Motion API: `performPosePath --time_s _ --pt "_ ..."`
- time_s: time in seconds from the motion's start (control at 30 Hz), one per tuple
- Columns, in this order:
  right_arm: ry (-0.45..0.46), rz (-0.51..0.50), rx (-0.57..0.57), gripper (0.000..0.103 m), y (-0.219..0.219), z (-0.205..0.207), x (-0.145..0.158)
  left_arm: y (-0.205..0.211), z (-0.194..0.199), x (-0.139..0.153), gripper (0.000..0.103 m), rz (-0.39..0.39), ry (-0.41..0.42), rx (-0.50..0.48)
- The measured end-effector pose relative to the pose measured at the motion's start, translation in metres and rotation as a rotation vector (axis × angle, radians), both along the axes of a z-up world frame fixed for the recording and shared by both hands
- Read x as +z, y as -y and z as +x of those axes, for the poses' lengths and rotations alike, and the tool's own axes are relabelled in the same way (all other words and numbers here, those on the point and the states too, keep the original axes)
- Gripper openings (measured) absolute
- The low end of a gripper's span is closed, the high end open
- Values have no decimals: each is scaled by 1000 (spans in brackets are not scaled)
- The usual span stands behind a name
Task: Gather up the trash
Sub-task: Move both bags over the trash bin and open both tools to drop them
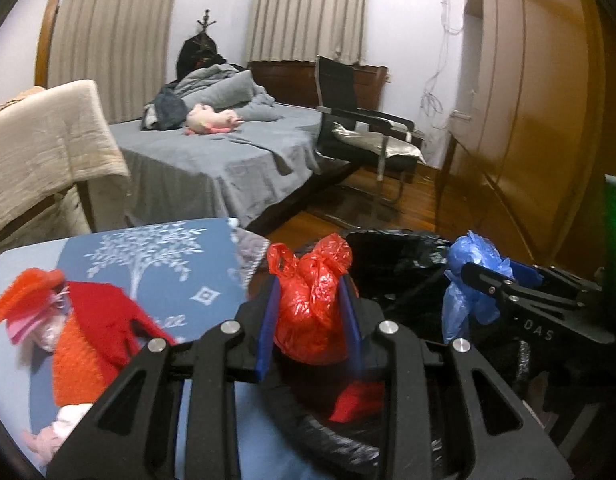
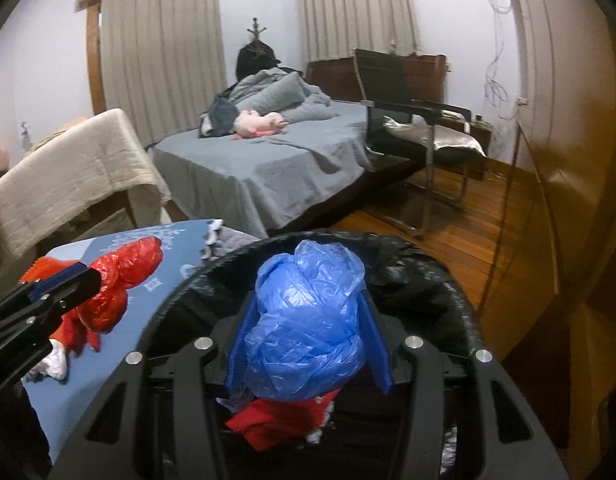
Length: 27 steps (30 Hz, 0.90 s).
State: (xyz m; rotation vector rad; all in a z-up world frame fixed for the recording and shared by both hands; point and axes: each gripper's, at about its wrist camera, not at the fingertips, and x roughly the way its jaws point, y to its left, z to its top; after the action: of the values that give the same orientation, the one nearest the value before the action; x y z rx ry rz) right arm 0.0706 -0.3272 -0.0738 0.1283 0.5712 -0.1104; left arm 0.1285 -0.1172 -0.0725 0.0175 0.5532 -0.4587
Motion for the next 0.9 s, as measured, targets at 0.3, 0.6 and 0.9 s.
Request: performPosePath --time_s 0.3,0.6,0.9 --pt "-19 -22 -55 56 24 -2 -5 31 7 -11 35 -8 -26 -62" --pt "-4 -29 -83 85 24 -6 -3 15 5 -14 54 3 -29 -33" --pt "12 -23 -21 97 -8 0 3 -28 -4 -8 73 36 3 65"
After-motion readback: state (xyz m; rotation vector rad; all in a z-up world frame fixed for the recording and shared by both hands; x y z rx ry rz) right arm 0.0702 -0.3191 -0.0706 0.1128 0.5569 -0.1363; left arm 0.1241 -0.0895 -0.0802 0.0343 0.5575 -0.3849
